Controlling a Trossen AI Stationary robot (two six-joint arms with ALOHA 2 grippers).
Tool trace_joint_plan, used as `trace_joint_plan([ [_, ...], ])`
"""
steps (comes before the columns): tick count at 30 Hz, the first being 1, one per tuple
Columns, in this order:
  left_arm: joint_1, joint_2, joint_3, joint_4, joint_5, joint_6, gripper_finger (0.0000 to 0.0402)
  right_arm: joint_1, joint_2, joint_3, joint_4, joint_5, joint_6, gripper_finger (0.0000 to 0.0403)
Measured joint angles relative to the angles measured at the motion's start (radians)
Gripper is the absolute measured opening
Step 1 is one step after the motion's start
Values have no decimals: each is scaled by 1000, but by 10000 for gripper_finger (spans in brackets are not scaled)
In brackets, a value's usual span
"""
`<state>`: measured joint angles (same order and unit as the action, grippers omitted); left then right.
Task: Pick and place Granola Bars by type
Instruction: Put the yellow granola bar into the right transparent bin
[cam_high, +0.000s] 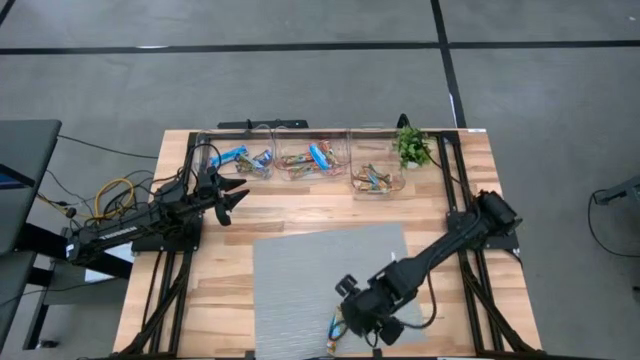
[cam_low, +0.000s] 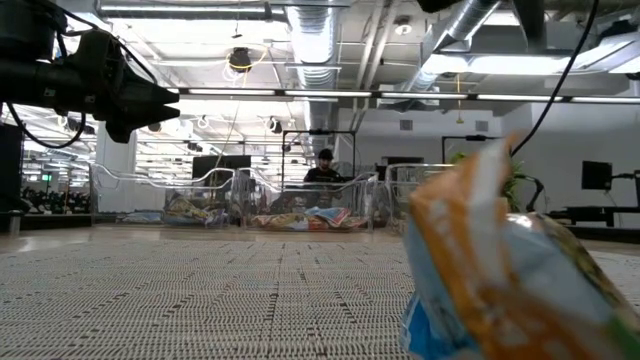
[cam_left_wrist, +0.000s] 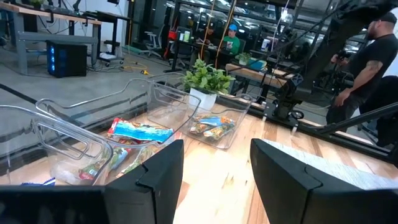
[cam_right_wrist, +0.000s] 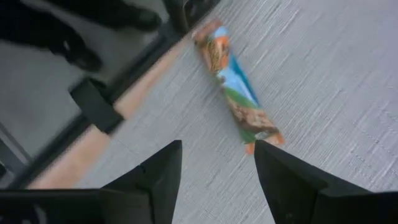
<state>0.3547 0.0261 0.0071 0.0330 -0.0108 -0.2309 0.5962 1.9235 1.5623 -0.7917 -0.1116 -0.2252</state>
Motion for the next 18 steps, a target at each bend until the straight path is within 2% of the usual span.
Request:
trace_joint_plan([
  [8,0,0,0,0,0,1,178,64,65,0,35,191,-128,217],
  [13,0,0,0,0,0,1,178,73,63,0,101,244,-135,241],
  [18,0,0,0,0,0,2,178,77,80,-14,155,253,-135,259],
])
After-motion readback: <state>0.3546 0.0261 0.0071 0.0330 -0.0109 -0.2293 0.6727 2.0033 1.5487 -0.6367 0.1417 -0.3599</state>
